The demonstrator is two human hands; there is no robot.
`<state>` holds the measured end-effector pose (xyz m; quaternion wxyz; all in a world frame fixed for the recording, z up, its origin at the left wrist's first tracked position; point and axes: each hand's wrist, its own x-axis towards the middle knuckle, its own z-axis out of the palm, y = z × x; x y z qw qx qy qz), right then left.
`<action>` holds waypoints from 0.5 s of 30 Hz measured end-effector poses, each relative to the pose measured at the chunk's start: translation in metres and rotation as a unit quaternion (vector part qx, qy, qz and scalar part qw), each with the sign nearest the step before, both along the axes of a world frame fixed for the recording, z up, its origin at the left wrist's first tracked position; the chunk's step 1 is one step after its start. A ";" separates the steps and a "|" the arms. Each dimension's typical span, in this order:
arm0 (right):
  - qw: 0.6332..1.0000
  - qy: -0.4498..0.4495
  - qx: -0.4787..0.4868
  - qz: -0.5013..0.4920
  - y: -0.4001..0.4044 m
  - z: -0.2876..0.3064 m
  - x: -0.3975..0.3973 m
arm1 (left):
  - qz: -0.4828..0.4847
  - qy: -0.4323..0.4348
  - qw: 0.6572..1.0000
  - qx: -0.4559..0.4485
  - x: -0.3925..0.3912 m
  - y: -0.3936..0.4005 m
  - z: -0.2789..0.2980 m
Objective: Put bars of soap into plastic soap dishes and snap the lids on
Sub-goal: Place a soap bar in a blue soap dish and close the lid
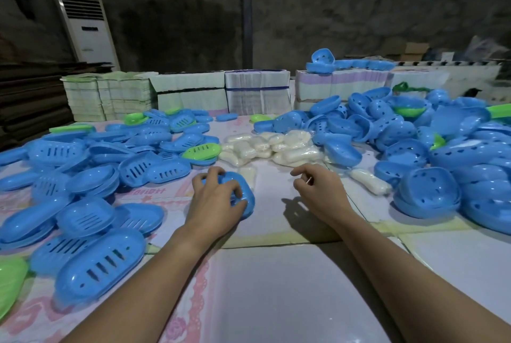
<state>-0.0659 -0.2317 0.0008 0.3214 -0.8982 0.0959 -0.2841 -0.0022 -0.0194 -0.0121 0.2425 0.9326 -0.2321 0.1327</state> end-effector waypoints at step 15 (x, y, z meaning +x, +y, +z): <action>0.920 0.280 -0.163 -0.219 -0.058 0.005 -0.012 | -0.100 0.160 0.930 -0.316 -0.018 -0.020 0.003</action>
